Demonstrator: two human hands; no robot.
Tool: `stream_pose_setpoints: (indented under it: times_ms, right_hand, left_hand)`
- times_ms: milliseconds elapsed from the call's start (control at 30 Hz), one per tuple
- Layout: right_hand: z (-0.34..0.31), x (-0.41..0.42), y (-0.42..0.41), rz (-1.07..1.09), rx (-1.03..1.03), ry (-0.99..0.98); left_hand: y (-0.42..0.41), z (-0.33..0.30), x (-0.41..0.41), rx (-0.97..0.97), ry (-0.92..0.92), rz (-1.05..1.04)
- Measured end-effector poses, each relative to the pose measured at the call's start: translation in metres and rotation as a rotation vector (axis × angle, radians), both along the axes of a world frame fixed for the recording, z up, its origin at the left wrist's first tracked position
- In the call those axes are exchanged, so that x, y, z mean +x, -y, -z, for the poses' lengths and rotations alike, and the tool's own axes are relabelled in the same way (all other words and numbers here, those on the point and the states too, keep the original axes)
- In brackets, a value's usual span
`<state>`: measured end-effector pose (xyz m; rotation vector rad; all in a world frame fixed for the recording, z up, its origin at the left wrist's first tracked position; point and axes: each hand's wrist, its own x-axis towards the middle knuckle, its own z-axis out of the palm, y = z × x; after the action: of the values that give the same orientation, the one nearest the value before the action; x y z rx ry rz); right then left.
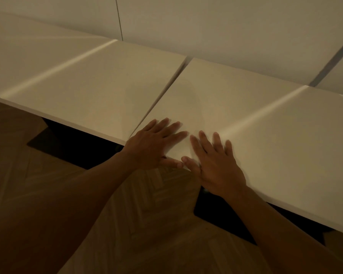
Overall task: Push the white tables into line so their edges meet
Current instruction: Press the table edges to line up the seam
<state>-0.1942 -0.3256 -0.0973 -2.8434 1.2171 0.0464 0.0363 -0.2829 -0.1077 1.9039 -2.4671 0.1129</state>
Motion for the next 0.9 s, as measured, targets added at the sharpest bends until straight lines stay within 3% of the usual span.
stream_pose_setpoints:
  times_ms: [267,600,900]
  right_hand:
    - [-0.001,-0.084,-0.006,0.051,0.014,0.023]
    - [0.000,-0.274,0.000,0.266,-0.021,-0.008]
    - [-0.001,-0.455,0.010,0.383,-0.030,-0.022]
  left_hand:
    - [-0.004,-0.006,-0.038,0.128,-0.055,-0.056]
    - [0.027,-0.005,-0.247,0.048,-0.131,0.197]
    - [0.040,-0.006,-0.415,0.041,-0.131,0.151]
